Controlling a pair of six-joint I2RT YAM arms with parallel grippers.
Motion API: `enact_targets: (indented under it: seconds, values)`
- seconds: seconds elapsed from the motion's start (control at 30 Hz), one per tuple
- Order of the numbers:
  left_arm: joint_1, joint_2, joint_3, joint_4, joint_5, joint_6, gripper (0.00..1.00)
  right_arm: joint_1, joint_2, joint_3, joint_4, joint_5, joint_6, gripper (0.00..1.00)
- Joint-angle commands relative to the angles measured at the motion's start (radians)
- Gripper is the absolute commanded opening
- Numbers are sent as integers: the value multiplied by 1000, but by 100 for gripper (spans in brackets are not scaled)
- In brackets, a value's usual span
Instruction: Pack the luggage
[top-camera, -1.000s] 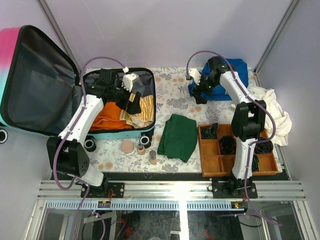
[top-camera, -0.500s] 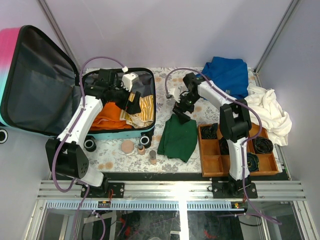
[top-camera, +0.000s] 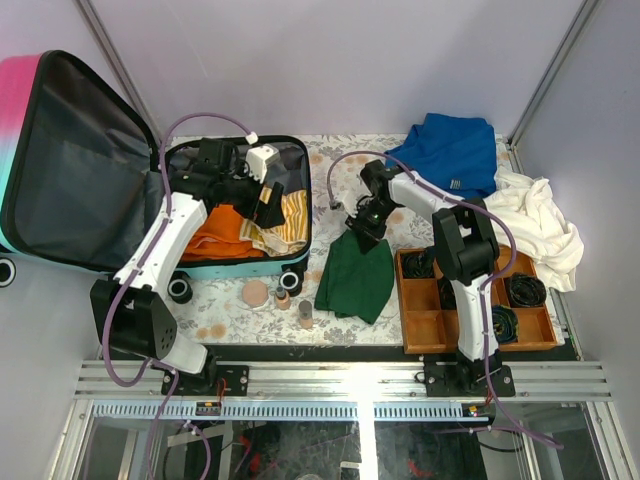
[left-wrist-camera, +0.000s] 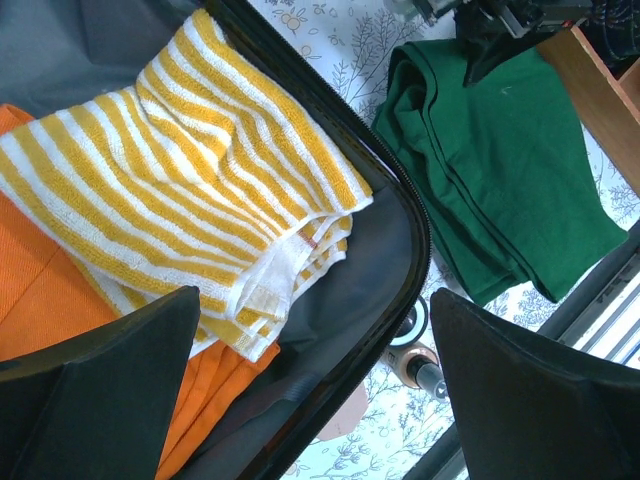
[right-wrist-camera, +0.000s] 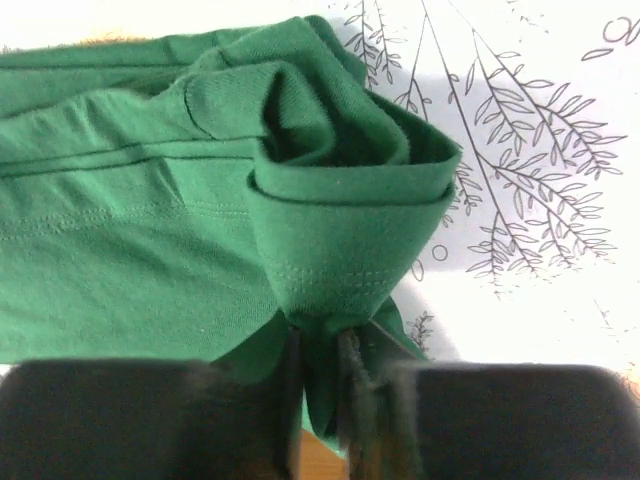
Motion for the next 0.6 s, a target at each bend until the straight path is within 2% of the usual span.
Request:
enact_targets:
  seconds: [0.0, 0.2, 0.33, 0.57]
  values:
    - [-25, -20, -8, 88, -30, -52, 96, -48, 21, 98, 18, -24, 110, 0]
    - [-56, 6, 11, 175, -111, -146, 95, -209, 37, 189, 85, -15, 298, 0]
    - [-102, 28, 35, 254, -156, -275, 97, -315, 26, 172, 139, -4, 438, 0]
    - [-337, 87, 55, 379, -471, -515, 100, -433, -12, 62, 217, 36, 601, 0]
